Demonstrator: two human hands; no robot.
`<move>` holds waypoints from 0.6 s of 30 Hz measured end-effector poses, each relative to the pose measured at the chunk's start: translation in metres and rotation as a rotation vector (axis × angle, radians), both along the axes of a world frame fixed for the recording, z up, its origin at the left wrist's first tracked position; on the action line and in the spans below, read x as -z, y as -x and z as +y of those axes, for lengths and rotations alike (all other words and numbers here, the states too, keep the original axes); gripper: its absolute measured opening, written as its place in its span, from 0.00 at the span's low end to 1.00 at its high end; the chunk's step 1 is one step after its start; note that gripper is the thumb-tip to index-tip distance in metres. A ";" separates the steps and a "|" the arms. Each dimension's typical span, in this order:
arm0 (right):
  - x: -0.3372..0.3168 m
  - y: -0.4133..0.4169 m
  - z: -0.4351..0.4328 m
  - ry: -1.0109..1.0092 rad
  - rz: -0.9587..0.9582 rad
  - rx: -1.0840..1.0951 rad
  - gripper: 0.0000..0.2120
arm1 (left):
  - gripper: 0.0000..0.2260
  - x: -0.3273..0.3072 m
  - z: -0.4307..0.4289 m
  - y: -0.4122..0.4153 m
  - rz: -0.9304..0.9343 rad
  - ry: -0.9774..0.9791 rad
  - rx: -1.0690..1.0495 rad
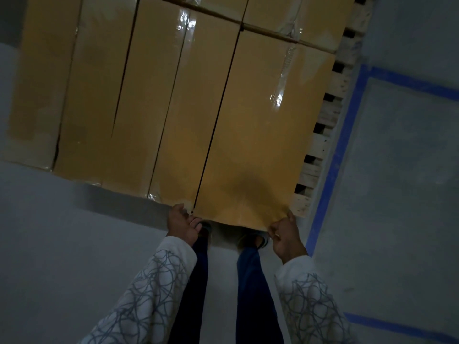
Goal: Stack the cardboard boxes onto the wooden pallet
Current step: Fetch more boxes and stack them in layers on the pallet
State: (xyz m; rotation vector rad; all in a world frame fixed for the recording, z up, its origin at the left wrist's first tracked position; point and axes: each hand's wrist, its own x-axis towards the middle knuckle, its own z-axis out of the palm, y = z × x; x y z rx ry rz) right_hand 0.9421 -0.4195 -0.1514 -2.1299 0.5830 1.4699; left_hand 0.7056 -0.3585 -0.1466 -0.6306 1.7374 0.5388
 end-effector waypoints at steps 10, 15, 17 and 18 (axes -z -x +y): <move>-0.006 0.009 0.004 -0.016 0.035 -0.027 0.36 | 0.25 0.002 -0.011 0.014 -0.121 -0.067 0.033; -0.009 0.012 0.003 -0.026 0.008 -0.034 0.37 | 0.26 0.000 -0.010 0.019 -0.135 -0.050 0.058; -0.009 0.013 0.003 -0.028 -0.003 -0.034 0.36 | 0.06 0.003 -0.007 0.022 -0.099 -0.057 0.079; -0.009 0.014 0.002 -0.030 -0.010 -0.040 0.36 | 0.08 0.004 -0.007 0.023 -0.098 -0.054 0.060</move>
